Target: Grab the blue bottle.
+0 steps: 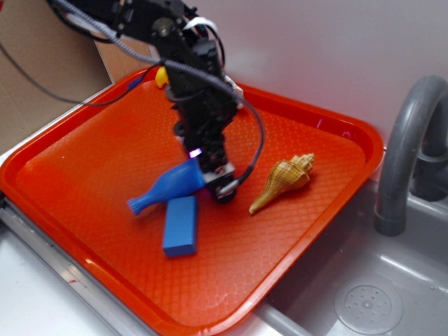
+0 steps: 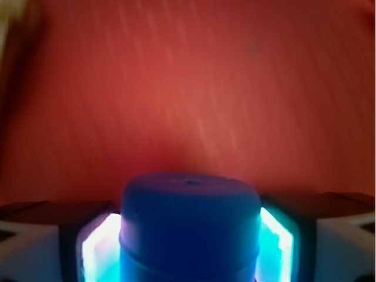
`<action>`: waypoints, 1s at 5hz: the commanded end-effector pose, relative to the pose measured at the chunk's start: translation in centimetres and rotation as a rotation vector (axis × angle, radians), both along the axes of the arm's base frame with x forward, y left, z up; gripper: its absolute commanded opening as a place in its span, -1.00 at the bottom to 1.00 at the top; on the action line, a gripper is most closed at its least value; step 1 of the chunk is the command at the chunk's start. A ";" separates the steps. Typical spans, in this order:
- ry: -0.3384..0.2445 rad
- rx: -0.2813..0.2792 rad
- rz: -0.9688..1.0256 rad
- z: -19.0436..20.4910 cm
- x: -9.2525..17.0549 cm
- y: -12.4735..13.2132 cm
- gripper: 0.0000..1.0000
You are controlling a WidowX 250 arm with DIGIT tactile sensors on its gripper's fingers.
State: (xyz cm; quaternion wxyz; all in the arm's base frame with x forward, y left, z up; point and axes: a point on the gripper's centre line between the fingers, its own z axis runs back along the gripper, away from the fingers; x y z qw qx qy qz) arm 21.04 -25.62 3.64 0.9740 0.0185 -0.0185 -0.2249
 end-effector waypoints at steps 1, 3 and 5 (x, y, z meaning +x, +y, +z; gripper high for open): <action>-0.103 -0.147 0.322 11.0 0.3 6.2 -1.00; -0.198 -0.153 0.606 16.4 -2.5 15.6 -1.00; -0.201 -0.161 0.742 17.8 -3.8 17.8 -1.00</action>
